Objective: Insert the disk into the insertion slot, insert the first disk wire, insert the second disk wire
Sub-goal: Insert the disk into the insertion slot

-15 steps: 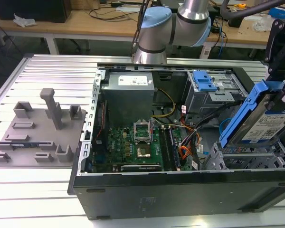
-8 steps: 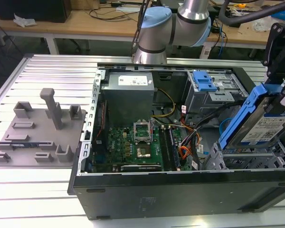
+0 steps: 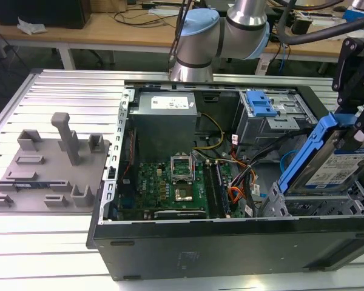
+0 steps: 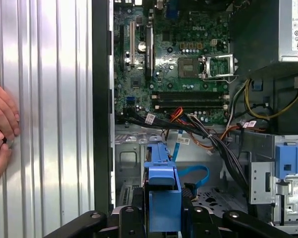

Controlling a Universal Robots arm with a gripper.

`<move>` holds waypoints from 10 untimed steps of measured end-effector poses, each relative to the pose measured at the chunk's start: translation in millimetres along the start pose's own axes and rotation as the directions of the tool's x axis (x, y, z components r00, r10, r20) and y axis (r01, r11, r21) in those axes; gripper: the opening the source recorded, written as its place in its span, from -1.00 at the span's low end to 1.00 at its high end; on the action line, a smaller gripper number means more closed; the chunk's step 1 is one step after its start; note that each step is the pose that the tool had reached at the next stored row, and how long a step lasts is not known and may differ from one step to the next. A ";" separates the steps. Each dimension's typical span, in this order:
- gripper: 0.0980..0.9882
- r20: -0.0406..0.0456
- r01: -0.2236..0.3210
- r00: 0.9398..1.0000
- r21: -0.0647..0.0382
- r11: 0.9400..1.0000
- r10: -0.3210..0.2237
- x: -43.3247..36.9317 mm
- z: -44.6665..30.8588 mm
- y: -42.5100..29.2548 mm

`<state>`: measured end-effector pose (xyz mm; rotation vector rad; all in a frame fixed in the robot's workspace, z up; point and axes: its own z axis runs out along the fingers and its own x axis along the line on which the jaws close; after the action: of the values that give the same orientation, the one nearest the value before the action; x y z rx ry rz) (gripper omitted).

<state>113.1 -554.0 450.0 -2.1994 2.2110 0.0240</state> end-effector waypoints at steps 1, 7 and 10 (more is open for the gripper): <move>-0.40 0.000 0.000 1.000 0.000 1.000 0.000 0.0 0.7 0.0; -0.40 0.000 0.000 1.000 0.000 1.000 0.000 0.2 8.1 -0.3; -0.40 0.000 0.000 1.000 0.000 1.000 0.000 0.4 15.2 -0.4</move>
<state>113.6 -554.1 434.9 -2.1993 2.2108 0.0245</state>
